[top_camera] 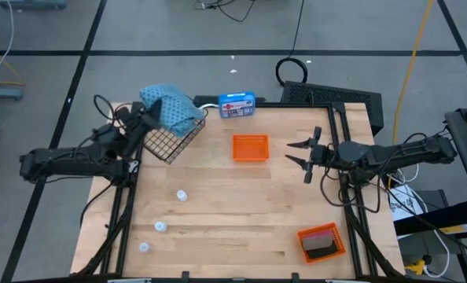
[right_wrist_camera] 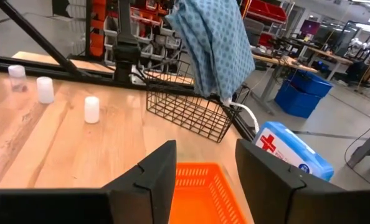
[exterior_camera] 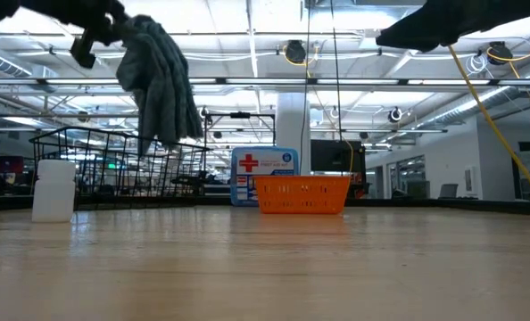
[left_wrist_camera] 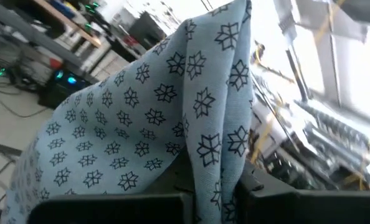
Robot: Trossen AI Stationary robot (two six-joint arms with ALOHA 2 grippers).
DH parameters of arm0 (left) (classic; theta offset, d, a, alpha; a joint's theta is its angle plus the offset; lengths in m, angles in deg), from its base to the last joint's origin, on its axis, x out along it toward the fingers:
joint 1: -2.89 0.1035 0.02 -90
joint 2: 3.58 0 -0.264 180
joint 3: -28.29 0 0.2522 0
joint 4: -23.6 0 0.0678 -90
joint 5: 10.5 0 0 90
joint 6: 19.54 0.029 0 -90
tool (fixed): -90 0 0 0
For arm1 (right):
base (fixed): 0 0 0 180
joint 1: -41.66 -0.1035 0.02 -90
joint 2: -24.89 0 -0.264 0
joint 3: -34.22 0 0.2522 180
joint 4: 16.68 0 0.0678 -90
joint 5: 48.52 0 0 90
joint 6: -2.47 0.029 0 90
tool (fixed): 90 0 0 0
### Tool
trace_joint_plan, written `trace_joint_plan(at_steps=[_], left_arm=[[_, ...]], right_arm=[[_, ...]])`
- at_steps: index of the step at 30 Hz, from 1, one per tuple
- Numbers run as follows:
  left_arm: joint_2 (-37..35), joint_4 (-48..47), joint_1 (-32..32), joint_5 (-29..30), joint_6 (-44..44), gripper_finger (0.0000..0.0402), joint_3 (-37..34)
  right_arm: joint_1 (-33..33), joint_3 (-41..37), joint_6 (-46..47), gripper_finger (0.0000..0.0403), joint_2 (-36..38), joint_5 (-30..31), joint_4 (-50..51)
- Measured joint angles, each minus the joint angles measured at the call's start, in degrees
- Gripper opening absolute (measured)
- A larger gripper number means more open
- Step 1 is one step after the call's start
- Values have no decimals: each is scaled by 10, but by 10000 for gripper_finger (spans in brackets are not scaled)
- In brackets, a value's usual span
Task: Pick & place medical supplies in basket/bin
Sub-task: Put the blue patient gown into the black wire basket
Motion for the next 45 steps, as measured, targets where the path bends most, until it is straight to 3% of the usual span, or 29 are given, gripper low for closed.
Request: trace_joint_plan(at_steps=[6, 10, 18, 23, 27, 32, 36, 41, 45], left_arm=[[-4, 112, 23, 43, -23, 33, -75], [-3, 114, 43, 84, -76, 33, -115], [-3, 113, 70, 88, -179, 33, -172], [-3, 126, 70, 88, -196, 33, -175], [-3, 173, 70, 87, -161, 33, -175], [-1, 170, 70, 57, -166, 33, -175], [25, 188, 71, 47, -187, 33, -175], [78, 284, 93, 30, -171, 33, -173], [121, 276, 113, 6, -176, 33, -166]], right_arm=[[0, 0, 2, 152, 0, 0, 14], [0, 0, 3, 152, 0, 0, 13], [0, 0, 3, 152, 0, -1, 12], [0, 0, 3, 148, 0, -1, 11], [0, 0, 3, 142, 0, -1, 7], [0, 0, 3, 135, 0, -1, 6], [0, 0, 3, 134, 0, -1, 6], [0, -1, 3, 134, 0, -1, 3], [0, -1, 3, 134, 0, 0, 3]])
